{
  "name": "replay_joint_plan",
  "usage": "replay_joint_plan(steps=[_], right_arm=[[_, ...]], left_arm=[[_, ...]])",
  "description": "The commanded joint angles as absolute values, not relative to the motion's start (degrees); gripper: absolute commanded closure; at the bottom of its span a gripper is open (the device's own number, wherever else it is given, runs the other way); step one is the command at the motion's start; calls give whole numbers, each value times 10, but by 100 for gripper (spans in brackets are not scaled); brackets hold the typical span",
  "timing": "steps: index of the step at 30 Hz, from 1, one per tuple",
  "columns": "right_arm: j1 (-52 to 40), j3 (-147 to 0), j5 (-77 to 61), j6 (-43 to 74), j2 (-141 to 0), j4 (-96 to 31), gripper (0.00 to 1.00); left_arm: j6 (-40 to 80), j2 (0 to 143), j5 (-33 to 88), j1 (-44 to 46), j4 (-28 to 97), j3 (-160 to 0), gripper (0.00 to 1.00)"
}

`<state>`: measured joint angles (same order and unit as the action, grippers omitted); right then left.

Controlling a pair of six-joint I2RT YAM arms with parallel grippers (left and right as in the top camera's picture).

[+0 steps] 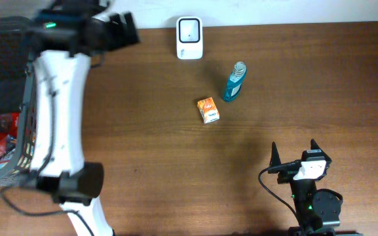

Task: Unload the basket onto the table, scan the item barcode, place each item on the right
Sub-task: 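Move the left gripper back into the basket and grasp a clear snack bag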

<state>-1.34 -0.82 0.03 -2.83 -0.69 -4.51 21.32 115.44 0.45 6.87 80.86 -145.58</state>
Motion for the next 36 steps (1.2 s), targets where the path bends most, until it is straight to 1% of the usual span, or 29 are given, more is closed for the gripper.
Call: replay_joint_plan(steps=[1, 6, 10, 15, 18, 23, 30, 33, 36], right_arm=[[-19, -3, 5, -28, -4, -47, 2], [-19, -3, 5, -28, -4, -47, 2], [-19, -3, 5, -28, -4, -47, 2], [-19, -3, 5, -28, -4, -47, 2], [-19, -3, 5, -28, -4, -47, 2], [-19, -3, 5, -28, -4, -47, 2], [-19, -3, 5, -28, -4, -47, 2], [-19, -3, 5, -28, -4, -47, 2], [-19, -3, 5, -28, -4, -47, 2]], left_arm=[[191, 1102, -1, 22, 810, -1523, 1], [192, 1067, -15, -74, 802, -1529, 1], [192, 1070, -14, -167, 802, -1529, 1], [192, 1084, -13, -255, 814, -1527, 1], [192, 1088, -13, -272, 822, -1525, 1], [192, 1103, -13, -273, 821, -1501, 1], [157, 1145, -16, -276, 811, -1442, 1], [157, 1162, -50, -279, 812, -1421, 1], [157, 1174, -59, -279, 806, -1399, 0]])
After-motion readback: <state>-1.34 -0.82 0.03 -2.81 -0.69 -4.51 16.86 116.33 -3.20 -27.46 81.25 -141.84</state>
